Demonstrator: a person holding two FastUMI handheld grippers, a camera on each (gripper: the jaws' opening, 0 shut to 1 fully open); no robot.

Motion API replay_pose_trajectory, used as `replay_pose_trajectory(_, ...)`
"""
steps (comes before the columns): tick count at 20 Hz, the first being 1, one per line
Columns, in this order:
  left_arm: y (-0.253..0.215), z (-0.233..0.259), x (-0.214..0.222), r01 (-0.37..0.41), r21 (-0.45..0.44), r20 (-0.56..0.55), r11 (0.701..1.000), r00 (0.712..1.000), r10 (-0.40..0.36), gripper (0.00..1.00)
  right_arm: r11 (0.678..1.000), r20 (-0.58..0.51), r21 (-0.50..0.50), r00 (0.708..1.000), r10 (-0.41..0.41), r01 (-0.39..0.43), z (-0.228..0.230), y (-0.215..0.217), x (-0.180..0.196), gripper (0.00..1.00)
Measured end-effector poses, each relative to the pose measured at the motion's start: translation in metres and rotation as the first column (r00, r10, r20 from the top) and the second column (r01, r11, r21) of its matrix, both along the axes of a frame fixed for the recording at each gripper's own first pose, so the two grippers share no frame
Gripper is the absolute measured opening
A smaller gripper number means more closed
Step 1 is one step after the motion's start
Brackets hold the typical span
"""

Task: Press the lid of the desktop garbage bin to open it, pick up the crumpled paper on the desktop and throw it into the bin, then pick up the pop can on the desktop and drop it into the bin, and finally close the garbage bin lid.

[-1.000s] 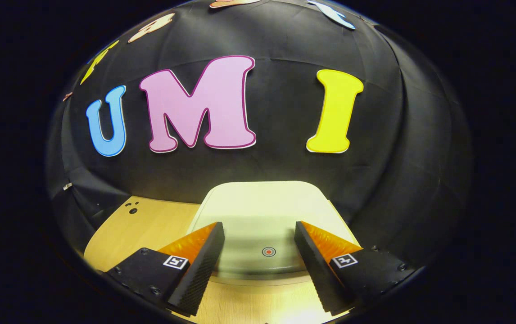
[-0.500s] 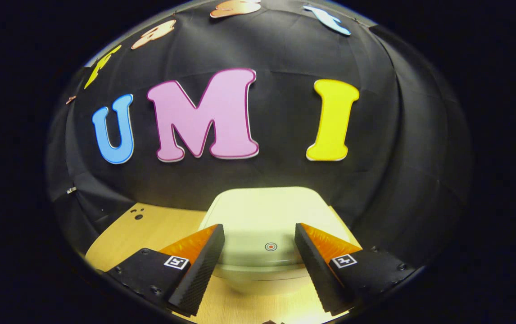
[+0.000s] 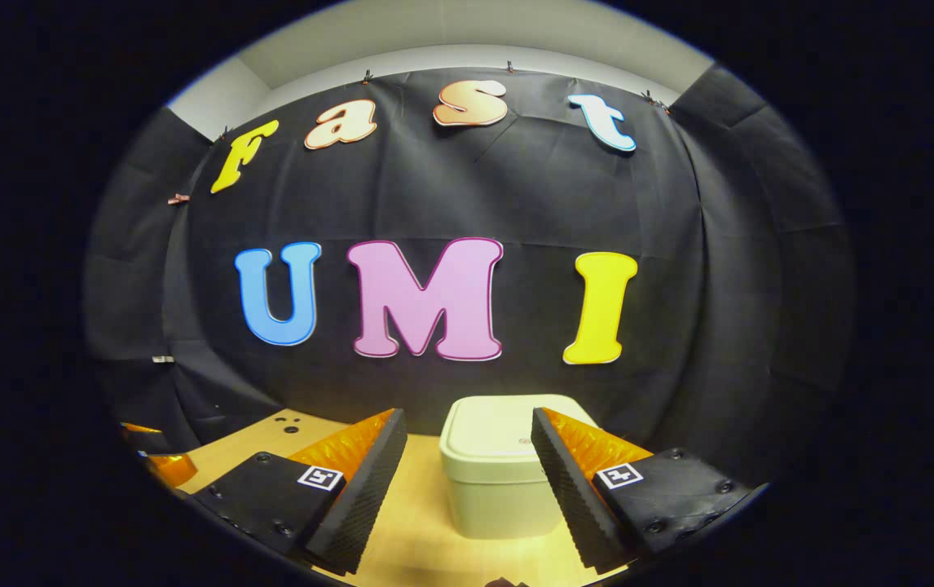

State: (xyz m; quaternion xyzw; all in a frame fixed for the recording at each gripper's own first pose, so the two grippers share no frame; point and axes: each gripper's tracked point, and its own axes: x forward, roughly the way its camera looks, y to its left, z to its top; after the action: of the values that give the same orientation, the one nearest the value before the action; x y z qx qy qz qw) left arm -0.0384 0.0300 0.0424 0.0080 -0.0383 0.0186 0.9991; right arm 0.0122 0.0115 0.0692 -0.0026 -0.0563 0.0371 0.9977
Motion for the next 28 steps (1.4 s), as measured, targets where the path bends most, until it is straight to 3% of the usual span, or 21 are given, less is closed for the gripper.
replay_pose_trajectory(5,-0.005,0.009,-0.02,0.022,0.006,0.054,1.0,0.998,-0.023,0.96,1.0,-0.104,-0.008,0.994,0.028,-0.029,-0.041,0.005,-0.033,0.97)
replay_pose_trajectory(11,-0.014,0.008,-0.025,0.037,-0.001,0.081,0.999,0.996,-0.036,0.96,1.0,-0.156,-0.005,0.988,0.019,-0.02,-0.066,0.0,-0.055,0.98)
replay_pose_trajectory(16,-0.026,0.006,-0.02,0.024,0.021,0.071,1.0,0.997,-0.025,0.96,0.996,-0.211,-0.021,0.974,0.077,-0.084,-0.088,0.011,-0.05,0.97)
replay_pose_trajectory(25,-0.048,-0.006,-0.015,-0.042,-0.04,0.041,0.998,0.998,0.043,0.96,0.979,-0.232,-0.037,0.954,0.189,-0.203,-0.096,0.017,-0.036,0.97)
replay_pose_trajectory(28,-0.058,-0.01,-0.008,-0.042,-0.045,0.029,0.998,0.999,0.044,0.96,0.971,-0.234,0.008,0.943,0.235,-0.24,-0.091,0.02,-0.035,0.97)
